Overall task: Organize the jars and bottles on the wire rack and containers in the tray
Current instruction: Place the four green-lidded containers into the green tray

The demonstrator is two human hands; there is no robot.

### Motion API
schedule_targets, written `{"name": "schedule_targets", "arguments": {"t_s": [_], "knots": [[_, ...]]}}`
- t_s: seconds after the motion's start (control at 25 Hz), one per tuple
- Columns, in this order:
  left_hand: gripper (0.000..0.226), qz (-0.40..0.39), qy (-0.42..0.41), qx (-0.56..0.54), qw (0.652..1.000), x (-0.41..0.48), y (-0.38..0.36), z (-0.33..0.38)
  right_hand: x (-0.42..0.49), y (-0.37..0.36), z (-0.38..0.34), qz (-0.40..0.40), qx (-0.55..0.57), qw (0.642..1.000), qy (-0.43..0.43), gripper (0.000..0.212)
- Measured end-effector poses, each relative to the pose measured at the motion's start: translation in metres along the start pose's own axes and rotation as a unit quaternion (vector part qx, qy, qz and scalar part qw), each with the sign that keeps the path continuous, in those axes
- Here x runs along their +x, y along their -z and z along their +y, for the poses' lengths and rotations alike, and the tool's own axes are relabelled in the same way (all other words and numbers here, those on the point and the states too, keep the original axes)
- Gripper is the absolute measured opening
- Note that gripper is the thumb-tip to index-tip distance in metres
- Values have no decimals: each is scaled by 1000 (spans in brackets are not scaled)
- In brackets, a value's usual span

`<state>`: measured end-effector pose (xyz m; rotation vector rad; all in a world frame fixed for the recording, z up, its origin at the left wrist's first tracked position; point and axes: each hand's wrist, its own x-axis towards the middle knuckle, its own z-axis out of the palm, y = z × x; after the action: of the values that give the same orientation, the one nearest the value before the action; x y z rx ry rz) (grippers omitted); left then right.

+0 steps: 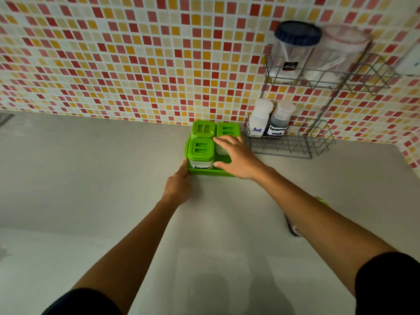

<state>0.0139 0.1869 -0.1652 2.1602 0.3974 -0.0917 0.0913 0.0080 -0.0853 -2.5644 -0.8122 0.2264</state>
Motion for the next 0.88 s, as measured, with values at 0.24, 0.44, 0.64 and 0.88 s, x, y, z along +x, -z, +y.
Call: {"name": "schedule_targets", "arguments": {"t_s": [0.24, 0.44, 0.64, 0.88], "knots": [[88, -44, -11, 76, 996, -6, -3, 6, -94, 42, 51, -89, -98, 984, -117, 84], [87, -39, -12, 121, 992, -6, -4, 6, -158, 41, 84, -254, -159, 926, -229, 113], [88, -39, -3, 128, 991, -7, -6, 6, -161, 32, 77, -163, -95, 958, -218, 67], [88, -40, 4, 119, 992, -9, -6, 7, -100, 42, 39, -34, -37, 992, -120, 71]]}}
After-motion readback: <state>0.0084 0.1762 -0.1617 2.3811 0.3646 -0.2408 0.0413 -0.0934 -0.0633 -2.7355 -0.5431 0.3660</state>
